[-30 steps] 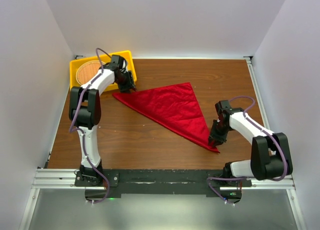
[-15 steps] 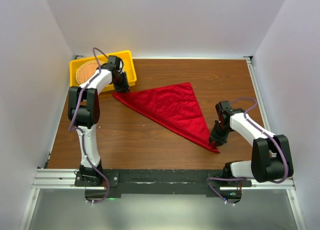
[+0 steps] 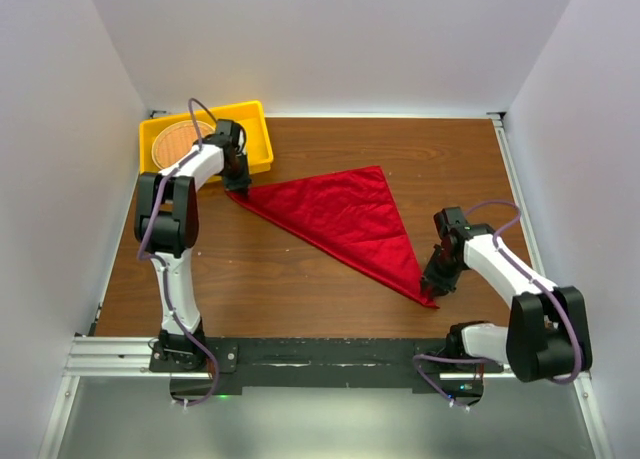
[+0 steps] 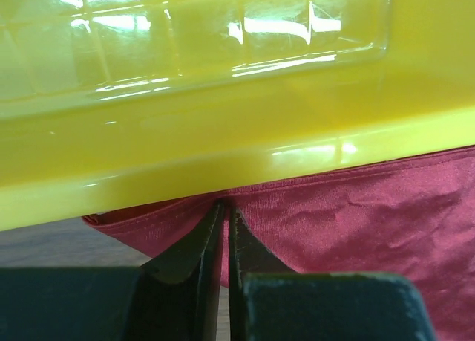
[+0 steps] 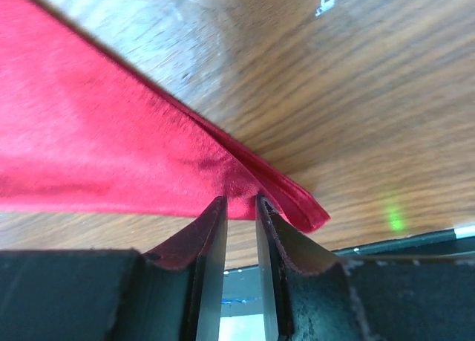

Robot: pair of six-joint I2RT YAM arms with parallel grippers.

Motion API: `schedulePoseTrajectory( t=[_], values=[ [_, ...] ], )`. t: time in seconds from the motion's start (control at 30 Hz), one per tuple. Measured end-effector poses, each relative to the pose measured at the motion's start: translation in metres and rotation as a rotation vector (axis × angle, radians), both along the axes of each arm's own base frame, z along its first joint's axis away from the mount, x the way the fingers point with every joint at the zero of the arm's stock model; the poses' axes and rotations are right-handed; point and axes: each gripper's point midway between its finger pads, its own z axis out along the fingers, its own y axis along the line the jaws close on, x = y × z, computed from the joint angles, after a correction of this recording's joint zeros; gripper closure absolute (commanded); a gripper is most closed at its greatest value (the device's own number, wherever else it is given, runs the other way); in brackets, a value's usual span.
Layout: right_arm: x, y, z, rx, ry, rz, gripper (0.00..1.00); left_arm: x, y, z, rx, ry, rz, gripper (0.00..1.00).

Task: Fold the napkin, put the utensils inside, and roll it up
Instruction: Fold the napkin

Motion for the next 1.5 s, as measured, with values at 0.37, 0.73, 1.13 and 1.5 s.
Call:
schedulePoseTrajectory(
  t=[0.37,0.73,1.13,1.5],
  values=[
    [-0.017,-0.001,-0.015,-0.006,0.087,-0.026,0.71,0.003,0.018,-0.001,0.043,-0.015,0.022,0.88],
    [0.005,-0.001,0.008,-0.014,0.012,0.031,0.67,0.001,0.012,0.012,0.007,-0.025,0.02,0.76],
    [0.024,0.037,0.01,0.026,-0.022,0.185,0.76,-0.016,-0.061,0.069,-0.167,-0.126,-0.077,0.8],
    [-0.022,0.014,-0.015,-0.008,0.097,0.066,0.84,-0.078,-0.16,0.045,-0.292,-0.005,-0.277,0.82]
  ],
)
